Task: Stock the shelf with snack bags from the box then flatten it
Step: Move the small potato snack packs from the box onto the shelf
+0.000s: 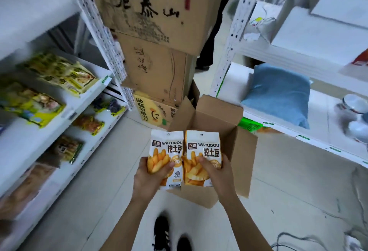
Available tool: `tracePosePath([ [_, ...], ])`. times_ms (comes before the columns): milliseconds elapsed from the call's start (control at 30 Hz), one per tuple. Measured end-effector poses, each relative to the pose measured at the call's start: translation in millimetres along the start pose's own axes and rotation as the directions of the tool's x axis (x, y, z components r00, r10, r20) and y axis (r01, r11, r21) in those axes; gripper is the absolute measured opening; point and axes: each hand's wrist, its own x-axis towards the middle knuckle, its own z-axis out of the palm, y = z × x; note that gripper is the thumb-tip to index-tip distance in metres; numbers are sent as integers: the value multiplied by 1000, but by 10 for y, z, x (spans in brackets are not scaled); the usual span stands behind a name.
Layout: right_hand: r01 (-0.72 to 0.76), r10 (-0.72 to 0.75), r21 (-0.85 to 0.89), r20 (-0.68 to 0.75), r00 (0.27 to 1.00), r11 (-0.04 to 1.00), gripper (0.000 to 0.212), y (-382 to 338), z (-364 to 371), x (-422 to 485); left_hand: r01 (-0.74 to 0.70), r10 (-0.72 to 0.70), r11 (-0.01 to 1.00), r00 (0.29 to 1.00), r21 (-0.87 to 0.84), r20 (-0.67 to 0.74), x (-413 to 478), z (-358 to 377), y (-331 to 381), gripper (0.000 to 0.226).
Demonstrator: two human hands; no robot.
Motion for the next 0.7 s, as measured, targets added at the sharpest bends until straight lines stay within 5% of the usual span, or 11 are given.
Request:
tracePosePath([
  [233, 103, -90, -63, 181, 979, 993, 33, -410, 609, -690, -29, 10, 992, 987, -120, -161, -581, -927, -81, 72],
  [600, 255, -203, -73, 416, 886, 964, 56, -553, 2064, -1748, -129, 38, 975, 900, -183, -434, -1251, -2629, -318, 67],
  [700, 279, -210, -76, 480, 852, 957, 41, -616, 2463, -2021, -165, 46, 967, 863, -195, -503, -1407, -3048, -359, 67],
])
